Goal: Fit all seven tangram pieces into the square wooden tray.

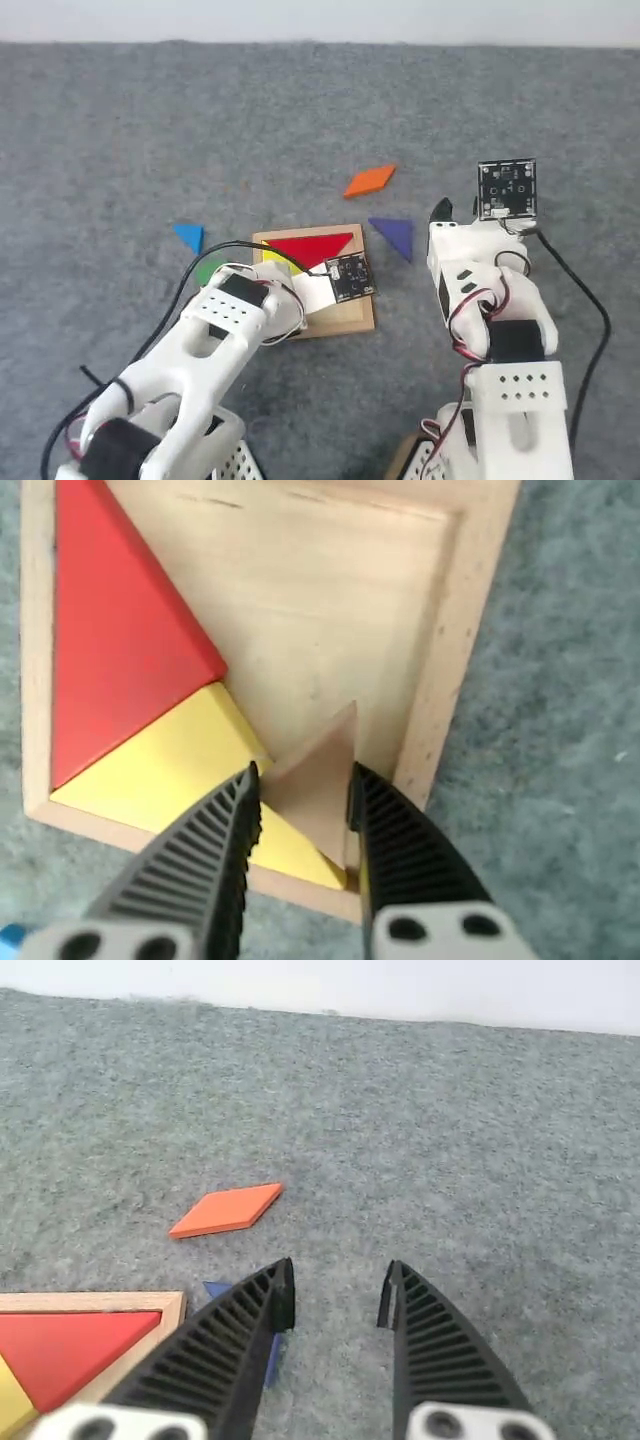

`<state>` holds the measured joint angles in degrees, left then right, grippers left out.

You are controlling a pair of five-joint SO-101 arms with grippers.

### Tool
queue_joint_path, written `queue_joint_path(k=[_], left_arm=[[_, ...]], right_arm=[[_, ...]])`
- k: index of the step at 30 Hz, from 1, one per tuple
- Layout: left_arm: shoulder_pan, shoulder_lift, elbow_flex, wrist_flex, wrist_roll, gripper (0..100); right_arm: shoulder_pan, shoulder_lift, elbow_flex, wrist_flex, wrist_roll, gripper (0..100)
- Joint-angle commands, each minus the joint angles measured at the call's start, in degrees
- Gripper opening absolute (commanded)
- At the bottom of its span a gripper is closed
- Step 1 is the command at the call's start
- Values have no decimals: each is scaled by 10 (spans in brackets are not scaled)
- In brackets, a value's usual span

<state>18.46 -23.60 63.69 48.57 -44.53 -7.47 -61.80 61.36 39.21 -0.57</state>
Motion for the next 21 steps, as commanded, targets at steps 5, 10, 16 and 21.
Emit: queue_joint_path(k=[5,10,16,21], left_arm=[[-6,0,-23,21,-17,41],[-7,0,-23,22,-17,151],[-7,0,-23,22,-15,162],[-22,-1,-30,22,-14,163]], right_arm=[[-4,-17,-15,6,-2,154],[-4,-17,-15,6,-2,154],[-4,-17,-15,6,-2,154],[-4,-17,-15,6,-2,154]])
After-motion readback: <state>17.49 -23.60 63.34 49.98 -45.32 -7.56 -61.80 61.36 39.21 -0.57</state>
